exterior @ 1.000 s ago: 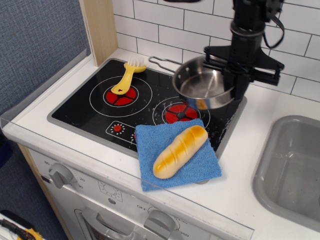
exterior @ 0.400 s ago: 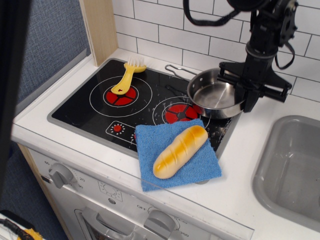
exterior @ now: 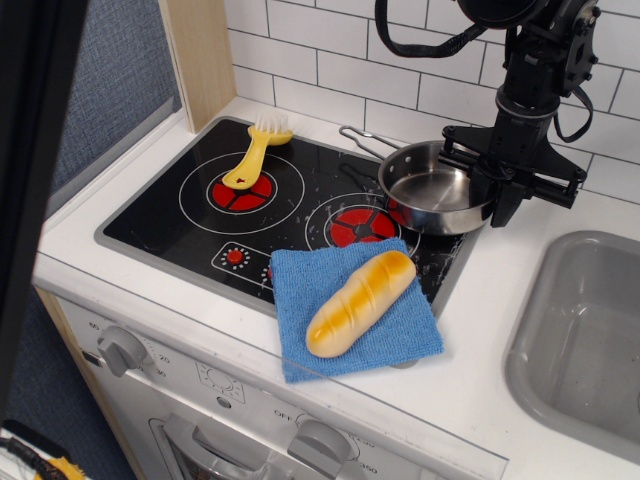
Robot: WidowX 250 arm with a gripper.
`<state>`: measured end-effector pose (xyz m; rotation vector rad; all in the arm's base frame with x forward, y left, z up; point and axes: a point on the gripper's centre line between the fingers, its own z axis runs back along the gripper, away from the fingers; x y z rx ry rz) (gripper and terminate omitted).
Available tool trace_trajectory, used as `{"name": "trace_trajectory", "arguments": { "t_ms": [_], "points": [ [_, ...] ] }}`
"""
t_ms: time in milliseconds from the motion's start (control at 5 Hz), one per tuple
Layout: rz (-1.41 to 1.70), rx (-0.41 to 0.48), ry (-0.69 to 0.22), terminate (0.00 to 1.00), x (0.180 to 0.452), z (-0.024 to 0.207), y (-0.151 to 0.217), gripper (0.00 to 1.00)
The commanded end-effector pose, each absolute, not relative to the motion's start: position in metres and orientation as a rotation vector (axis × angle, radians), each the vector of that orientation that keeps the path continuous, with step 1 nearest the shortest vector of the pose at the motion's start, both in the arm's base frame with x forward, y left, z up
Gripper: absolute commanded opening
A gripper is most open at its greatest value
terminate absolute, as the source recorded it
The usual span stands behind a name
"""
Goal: Place the pot behind the towel with the bread on it
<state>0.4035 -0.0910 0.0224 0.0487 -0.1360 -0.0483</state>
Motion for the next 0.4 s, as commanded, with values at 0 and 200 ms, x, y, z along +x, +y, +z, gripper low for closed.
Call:
{"name": "trace_trajectory", "arguments": {
  "t_ms": [0, 200],
  "points": [
    [-0.057, 0.016, -0.239, 0.0, 0.407, 0.075, -0.086, 1.0],
    [-0.057, -0.01, -0.285, 0.0, 0.401, 0.108, -0.083, 1.0]
  ]
}}
